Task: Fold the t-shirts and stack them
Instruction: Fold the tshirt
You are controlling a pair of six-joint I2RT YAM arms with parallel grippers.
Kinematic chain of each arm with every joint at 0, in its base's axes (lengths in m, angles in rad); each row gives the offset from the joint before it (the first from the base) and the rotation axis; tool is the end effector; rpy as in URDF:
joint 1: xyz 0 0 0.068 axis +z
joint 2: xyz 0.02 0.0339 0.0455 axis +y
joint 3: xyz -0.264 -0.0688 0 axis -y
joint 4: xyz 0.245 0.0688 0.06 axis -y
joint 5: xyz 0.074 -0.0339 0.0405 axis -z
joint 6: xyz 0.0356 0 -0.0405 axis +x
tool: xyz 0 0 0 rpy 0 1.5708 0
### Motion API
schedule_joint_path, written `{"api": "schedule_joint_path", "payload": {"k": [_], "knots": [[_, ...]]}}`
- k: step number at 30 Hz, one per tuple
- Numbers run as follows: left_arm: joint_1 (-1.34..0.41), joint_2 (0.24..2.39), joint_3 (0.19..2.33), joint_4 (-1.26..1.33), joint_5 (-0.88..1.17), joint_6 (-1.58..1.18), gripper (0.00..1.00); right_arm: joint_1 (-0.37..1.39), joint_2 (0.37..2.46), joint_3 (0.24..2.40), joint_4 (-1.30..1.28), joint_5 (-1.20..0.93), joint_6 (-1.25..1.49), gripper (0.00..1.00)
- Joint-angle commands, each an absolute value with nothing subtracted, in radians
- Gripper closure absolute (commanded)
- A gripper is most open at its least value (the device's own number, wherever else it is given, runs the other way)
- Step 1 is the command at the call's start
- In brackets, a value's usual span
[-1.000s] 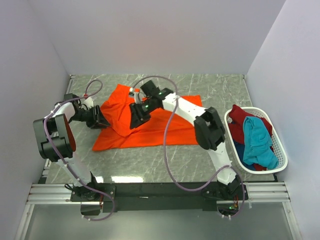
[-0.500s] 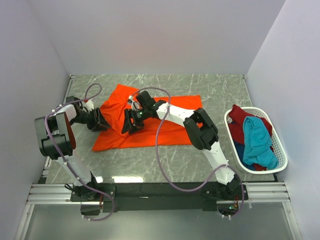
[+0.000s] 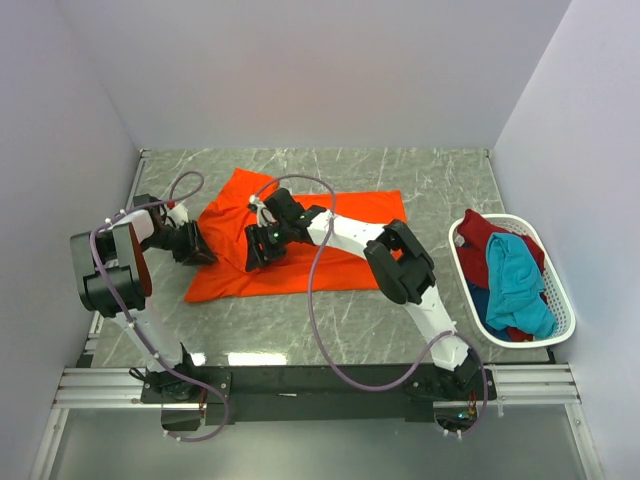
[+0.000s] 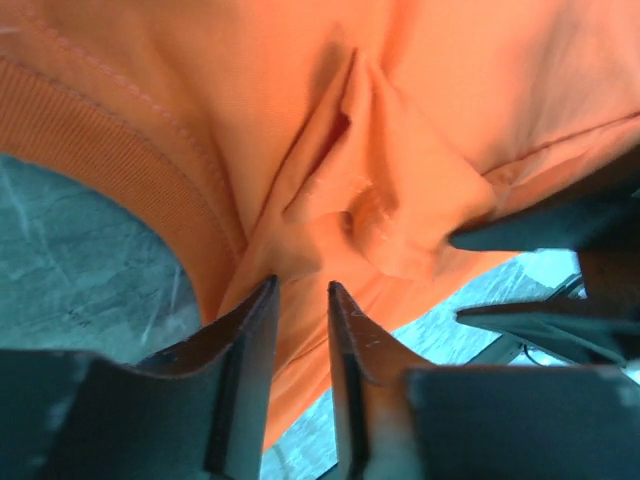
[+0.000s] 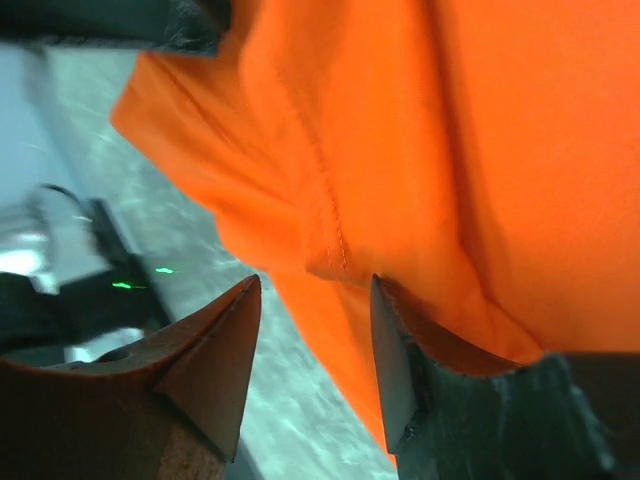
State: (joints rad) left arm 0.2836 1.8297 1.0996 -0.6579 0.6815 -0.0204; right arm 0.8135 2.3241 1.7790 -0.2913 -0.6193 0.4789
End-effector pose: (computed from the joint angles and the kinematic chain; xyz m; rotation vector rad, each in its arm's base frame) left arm 0.3218 0.0704 0.1501 -0.3255 2.7106 -0.9263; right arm 0.3355 0.3850 0.1539 -0.7557 2.5347 1.2786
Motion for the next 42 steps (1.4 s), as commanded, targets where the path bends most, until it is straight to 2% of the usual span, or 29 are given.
{"api": "schedule_joint_path", "payload": {"k": [1,5,10,13,21,24,28,31,34,35,36,42], "knots": [[0.281,1.824,1.106,-0.679,0.655,-0.011,0.70,0.856,2.198,1.855,-0.382,-0.441,0.167,0.46],[0.279,1.793,1.120,-0.722,0.652,0.047,0.72,0.896,2.206,1.893,-0.455,-0.330,0.009,0.48],[0.281,1.744,1.123,-0.787,0.675,0.075,0.80,0.960,2.238,1.916,-0.503,-0.264,-0.106,0.49],[0.281,1.740,1.123,-0.807,0.695,0.071,0.83,0.986,2.253,1.910,-0.496,-0.226,-0.138,0.49],[0.279,1.786,1.091,-0.790,0.690,0.063,0.85,1.000,2.309,1.933,-0.482,-0.124,-0.170,0.48],[0.279,1.804,1.085,-0.784,0.680,0.061,0.86,1.002,2.316,1.924,-0.469,-0.104,-0.175,0.50],[0.279,1.824,1.078,-0.773,0.667,0.058,0.87,1.000,2.330,1.924,-0.457,-0.077,-0.181,0.59],[0.281,1.833,1.077,-0.770,0.655,0.057,0.89,1.000,2.332,1.927,-0.451,-0.064,-0.189,0.71],[0.279,1.839,1.075,-0.769,0.647,0.055,0.91,0.994,2.344,1.947,-0.459,-0.052,-0.195,0.86],[0.281,1.839,1.075,-0.765,0.646,0.052,0.91,0.996,2.347,1.960,-0.463,-0.049,-0.193,0.97],[0.281,1.841,1.075,-0.765,0.641,0.051,0.93,0.991,2.349,1.967,-0.472,-0.049,-0.187,1.00],[0.282,1.855,1.075,-0.755,0.611,0.038,0.98,0.945,2.283,1.939,-0.433,-0.031,-0.183,1.00]]}}
